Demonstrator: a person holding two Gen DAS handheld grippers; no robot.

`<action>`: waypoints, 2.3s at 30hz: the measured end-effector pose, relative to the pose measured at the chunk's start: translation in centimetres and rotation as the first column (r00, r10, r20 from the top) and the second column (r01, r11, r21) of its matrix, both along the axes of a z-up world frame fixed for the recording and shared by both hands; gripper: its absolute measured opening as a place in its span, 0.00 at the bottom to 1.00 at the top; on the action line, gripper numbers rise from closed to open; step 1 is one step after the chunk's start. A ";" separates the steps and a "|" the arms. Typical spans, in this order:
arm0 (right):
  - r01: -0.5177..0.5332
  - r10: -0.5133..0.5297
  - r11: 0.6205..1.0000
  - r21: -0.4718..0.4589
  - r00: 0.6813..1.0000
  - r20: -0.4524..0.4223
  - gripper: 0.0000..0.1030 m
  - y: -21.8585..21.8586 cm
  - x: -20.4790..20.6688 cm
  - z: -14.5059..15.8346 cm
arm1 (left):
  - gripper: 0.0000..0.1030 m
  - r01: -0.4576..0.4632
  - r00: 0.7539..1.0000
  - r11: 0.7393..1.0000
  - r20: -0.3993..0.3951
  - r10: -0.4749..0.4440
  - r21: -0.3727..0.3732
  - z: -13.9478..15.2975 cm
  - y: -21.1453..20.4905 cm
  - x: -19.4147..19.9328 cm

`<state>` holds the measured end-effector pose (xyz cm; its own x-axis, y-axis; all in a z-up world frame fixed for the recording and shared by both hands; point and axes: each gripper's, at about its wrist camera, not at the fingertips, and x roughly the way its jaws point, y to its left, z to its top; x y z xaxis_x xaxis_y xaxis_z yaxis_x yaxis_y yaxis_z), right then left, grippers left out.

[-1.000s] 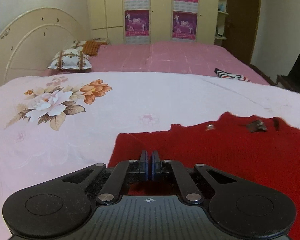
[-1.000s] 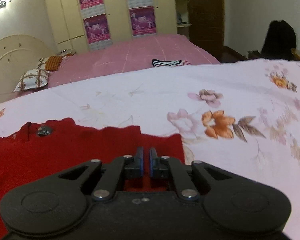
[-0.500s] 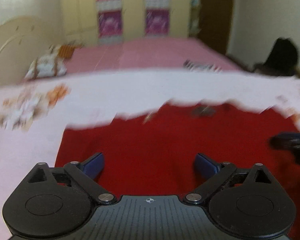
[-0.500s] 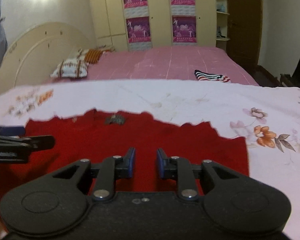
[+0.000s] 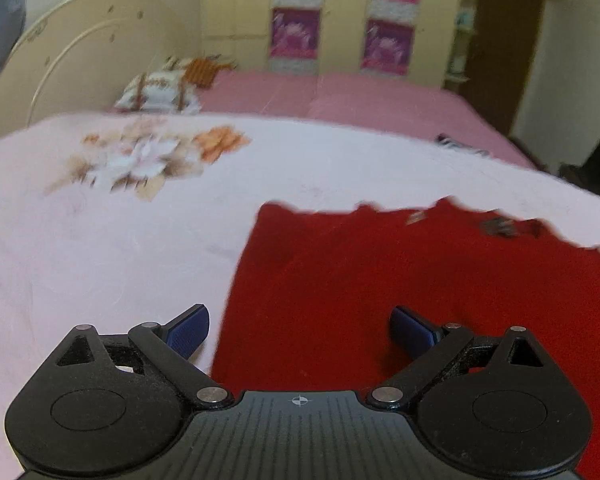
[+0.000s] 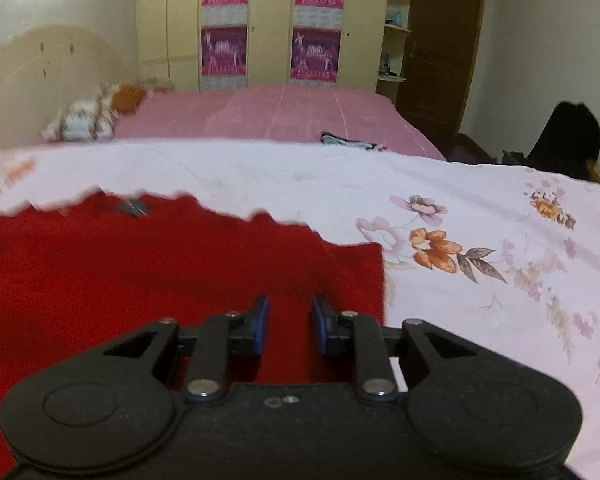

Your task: Fold small clothes

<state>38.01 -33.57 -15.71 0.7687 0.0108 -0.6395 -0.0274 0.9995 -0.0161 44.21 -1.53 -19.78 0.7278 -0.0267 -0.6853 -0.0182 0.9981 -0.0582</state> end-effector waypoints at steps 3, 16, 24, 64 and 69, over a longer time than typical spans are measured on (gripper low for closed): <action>-0.064 0.063 0.997 0.029 0.997 0.054 0.25 2.3 -2.5 1.5 | 0.94 0.089 0.995 0.996 0.049 -0.088 -0.022 2.1 -1.7 -2.3; -0.046 0.046 0.999 0.016 0.997 -0.055 0.22 1.3 -4.8 -1.7 | 0.94 0.121 0.993 0.991 -0.024 -0.119 0.061 -0.3 -1.7 -5.0; -0.046 0.046 0.999 0.002 0.998 -0.036 0.25 3.5 -7.3 -0.3 | 0.94 0.073 0.996 0.997 -0.051 -0.072 0.011 0.0 0.2 -7.2; -0.043 0.046 0.996 0.075 0.998 -0.041 0.38 4.3 -10.5 0.5 | 0.96 0.060 0.992 0.998 -0.109 -0.056 0.033 0.3 -0.7 -9.2; -0.078 0.082 0.995 0.068 0.995 -0.058 0.39 6.3 -9.8 -0.4 | 0.96 0.059 0.990 0.997 -0.128 -0.053 0.045 -1.1 -0.4 -8.6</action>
<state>28.24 -27.29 -16.12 0.7232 0.1140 -0.6811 -0.1061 0.9929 0.0536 35.56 -1.97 -20.90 0.6334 -0.0293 -0.7733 0.0337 0.9994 -0.0102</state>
